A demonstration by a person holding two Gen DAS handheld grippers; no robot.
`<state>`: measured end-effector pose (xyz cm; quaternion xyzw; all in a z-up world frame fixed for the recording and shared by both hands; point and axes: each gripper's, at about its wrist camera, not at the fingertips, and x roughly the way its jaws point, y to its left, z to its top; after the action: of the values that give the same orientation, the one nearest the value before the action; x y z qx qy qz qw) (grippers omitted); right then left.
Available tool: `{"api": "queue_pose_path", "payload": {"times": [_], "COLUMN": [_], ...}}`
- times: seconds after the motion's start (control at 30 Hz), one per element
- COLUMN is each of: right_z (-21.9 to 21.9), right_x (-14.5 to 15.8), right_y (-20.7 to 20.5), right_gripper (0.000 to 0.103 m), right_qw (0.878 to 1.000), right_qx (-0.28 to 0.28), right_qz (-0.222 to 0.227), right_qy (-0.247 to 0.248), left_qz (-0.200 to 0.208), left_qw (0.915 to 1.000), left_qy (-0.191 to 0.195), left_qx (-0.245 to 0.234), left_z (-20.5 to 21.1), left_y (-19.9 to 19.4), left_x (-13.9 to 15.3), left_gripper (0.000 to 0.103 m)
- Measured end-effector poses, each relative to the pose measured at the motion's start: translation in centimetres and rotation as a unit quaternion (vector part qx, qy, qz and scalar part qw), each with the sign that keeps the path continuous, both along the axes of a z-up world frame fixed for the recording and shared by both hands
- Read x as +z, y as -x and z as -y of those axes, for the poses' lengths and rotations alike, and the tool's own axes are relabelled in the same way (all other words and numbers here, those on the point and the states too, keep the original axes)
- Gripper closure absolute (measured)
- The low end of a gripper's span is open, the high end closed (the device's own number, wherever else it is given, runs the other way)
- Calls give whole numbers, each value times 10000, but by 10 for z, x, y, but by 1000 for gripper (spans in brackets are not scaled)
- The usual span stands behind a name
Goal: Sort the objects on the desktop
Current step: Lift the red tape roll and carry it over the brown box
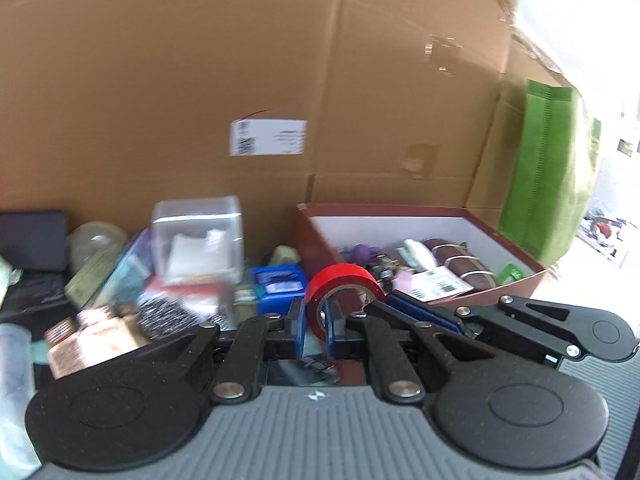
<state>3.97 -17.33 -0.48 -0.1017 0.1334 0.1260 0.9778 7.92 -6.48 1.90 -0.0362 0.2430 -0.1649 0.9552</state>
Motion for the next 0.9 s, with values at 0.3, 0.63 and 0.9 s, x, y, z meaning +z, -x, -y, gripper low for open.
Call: {"api": "queue_pose_path", "payload": {"times": [0.3, 0.63, 0.9], "right_z": [38, 57, 63], "right_x": [3, -3, -14], "right_y": [-9, -41, -61], "right_gripper": [97, 97, 97], "right_qw": [9986, 9972, 9972], "right_qx": [-466, -656, -638], "right_qz": [146, 88, -69], "right_qy": [-206, -336, -371], "left_qz": [140, 68, -98], "left_qw": [9993, 9989, 9991], "left_qy": [-66, -90, -111], "left_qx": [-339, -461, -395], "left_z": [37, 56, 59], "left_y": [-20, -56, -84], "left_x": [7, 0, -10], "left_gripper": [95, 95, 94]}}
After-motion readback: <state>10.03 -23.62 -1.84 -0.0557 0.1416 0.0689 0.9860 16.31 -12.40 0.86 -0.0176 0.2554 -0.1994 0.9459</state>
